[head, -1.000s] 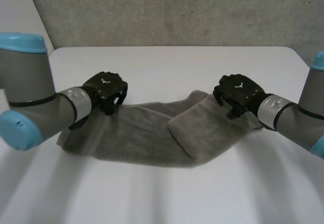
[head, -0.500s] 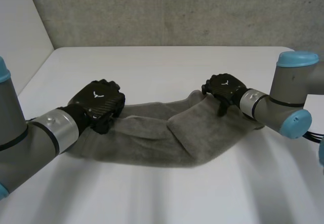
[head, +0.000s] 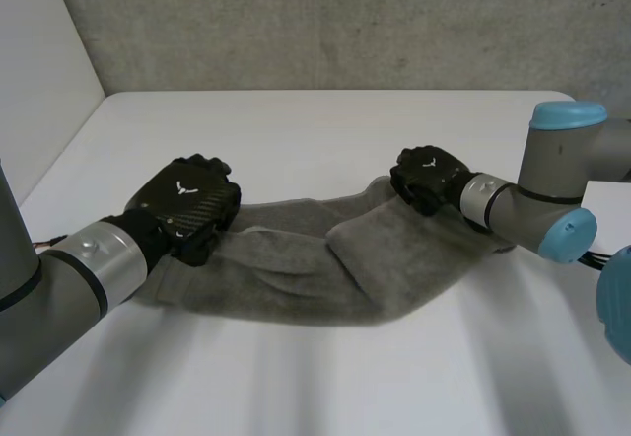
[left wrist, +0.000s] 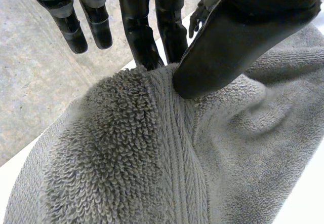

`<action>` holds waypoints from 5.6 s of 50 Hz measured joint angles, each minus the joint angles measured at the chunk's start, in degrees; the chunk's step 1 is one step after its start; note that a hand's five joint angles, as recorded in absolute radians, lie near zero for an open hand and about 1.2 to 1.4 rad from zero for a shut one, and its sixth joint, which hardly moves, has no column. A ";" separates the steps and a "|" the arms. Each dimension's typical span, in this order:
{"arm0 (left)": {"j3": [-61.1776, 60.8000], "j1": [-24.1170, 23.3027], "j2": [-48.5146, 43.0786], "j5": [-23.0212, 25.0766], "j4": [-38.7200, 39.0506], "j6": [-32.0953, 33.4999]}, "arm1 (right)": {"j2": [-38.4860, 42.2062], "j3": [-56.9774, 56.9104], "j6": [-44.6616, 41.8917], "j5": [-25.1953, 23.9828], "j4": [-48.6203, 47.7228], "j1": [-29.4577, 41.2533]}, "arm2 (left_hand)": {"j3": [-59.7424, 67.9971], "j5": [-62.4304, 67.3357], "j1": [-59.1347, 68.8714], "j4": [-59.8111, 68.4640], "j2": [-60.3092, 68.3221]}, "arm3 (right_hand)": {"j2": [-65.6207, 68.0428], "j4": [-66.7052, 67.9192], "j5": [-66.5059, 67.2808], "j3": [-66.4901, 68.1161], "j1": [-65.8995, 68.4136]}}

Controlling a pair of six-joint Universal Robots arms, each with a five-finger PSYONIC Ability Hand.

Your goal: Fold the towel.

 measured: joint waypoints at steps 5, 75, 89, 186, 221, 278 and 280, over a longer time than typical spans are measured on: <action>0.21 0.09 0.03 -0.02 0.10 0.03 | -5.29 4.24 0.64 0.21 -3.29 0.05 | 0.00 0.00 0.00 0.00 0.00 | 0.00 0.00 0.00 0.00 0.00; -2.16 4.45 5.99 0.04 1.68 -0.41 | -16.12 19.04 2.90 -8.44 1.58 0.90 | 0.00 0.00 0.00 0.00 0.11 | -0.82 0.00 -0.29 0.00 -0.52; -4.00 4.87 3.90 0.06 3.08 -0.42 | -33.65 42.93 -0.19 -7.04 1.87 -3.28 | 0.00 0.00 0.00 0.00 0.32 | -0.82 0.00 -0.29 0.00 -0.49; 2.25 4.82 -6.33 0.48 9.89 0.78 | -28.58 32.38 -13.64 1.84 0.94 1.06 | 0.00 0.00 0.00 0.00 0.32 | -0.69 0.01 -0.27 0.00 -0.57; -2.98 14.09 -9.14 17.53 42.72 -10.68 | -36.43 43.38 -2.37 2.99 -30.29 -0.99 | 0.00 0.74 0.18 0.00 1.39 | 0.00 0.01 -0.04 0.00 -0.46; -9.22 19.20 -8.52 19.12 31.12 1.17 | -26.55 48.11 17.89 12.11 -26.13 -4.37 | 0.00 0.74 0.18 0.00 1.59 | -30.72 0.01 -33.80 0.00 -31.29; -9.23 19.30 -8.48 19.11 31.10 1.14 | -26.15 47.99 19.70 12.05 -25.64 -4.18 | 0.00 0.74 0.18 0.00 1.59 | -32.16 0.01 -35.34 0.00 -32.55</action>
